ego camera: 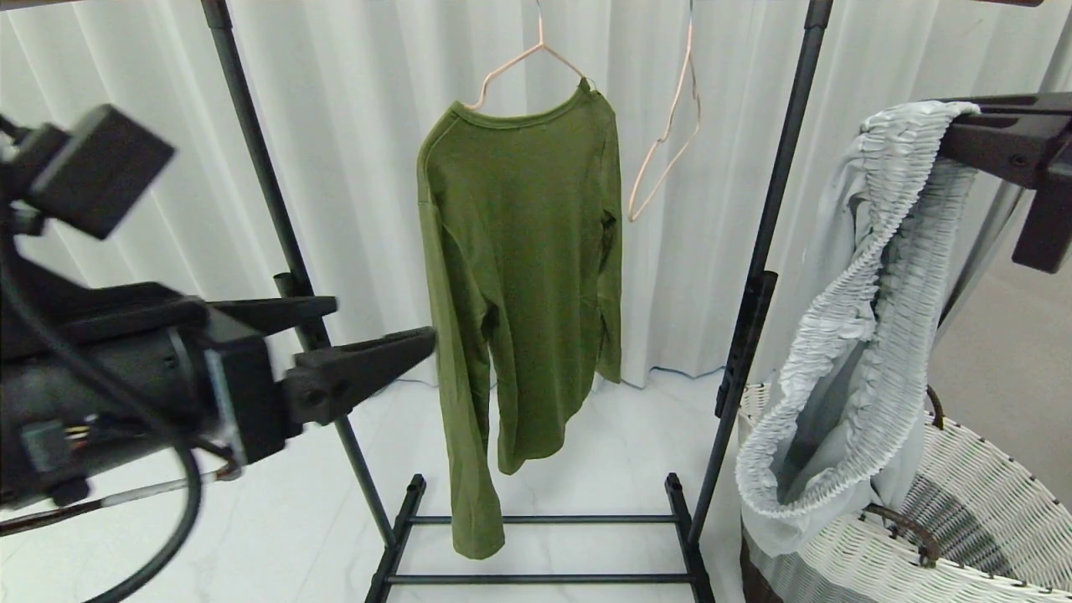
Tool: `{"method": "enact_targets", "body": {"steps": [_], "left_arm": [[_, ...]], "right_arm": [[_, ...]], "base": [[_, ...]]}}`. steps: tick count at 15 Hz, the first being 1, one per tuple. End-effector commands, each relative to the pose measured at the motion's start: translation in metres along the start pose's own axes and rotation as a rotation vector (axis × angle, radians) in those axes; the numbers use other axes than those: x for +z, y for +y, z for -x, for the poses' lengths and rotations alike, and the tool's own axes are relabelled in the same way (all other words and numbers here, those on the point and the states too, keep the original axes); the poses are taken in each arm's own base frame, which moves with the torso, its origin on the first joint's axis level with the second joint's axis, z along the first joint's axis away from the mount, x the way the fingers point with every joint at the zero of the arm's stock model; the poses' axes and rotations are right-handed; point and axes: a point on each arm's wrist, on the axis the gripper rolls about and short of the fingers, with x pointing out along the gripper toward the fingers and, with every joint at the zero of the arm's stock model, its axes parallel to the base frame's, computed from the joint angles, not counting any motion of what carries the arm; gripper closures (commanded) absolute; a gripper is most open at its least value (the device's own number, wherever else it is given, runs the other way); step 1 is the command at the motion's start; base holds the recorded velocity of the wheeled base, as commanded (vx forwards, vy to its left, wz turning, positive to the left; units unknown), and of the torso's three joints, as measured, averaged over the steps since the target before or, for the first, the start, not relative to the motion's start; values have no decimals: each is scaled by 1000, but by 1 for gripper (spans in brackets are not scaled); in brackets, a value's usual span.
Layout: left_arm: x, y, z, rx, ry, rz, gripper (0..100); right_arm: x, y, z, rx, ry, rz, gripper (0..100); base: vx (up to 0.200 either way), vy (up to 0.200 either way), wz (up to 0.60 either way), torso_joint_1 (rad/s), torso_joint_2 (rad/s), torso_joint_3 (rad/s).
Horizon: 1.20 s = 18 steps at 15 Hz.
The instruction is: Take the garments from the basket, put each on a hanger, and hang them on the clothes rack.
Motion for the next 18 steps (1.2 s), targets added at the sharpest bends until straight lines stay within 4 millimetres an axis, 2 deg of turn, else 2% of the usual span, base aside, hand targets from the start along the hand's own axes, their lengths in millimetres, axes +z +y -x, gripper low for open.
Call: {"method": "enact_targets", "body": {"steps": [1, 4, 5, 6, 8, 14, 18], "left_arm": [[-5, -36, -77, -63, 103, 21, 0], [-26, -64, -106, -134, 192, -19, 0], [-27, -64, -108, -134, 198, -19, 0], [-38, -75, -122, -154, 243, -23, 0], [-44, -78, -132, -151, 268, 3, 0], [-40, -84, -134, -242, 233, 19, 0], [-40, -81, -116, -298, 235, 31, 0]], "right_arm": [[5, 1, -2, 8, -15, -3, 100], [17, 14, -10, 80, -61, -108, 100], [18, 15, -10, 82, -63, -115, 100], [22, 18, -14, 100, -73, -156, 100], [23, 19, -18, 103, -71, -156, 100], [19, 24, -28, 115, -50, -153, 100], [20, 24, -27, 113, -51, -155, 100]], "base": [[0, 0, 0, 0, 0, 0], [0, 0, 0, 0, 0, 0], [0, 0, 0, 0, 0, 0], [0, 0, 0, 0, 0, 0], [0, 0, 0, 0, 0, 0], [0, 0, 0, 0, 0, 0], [0, 0, 0, 0, 0, 0]]}}
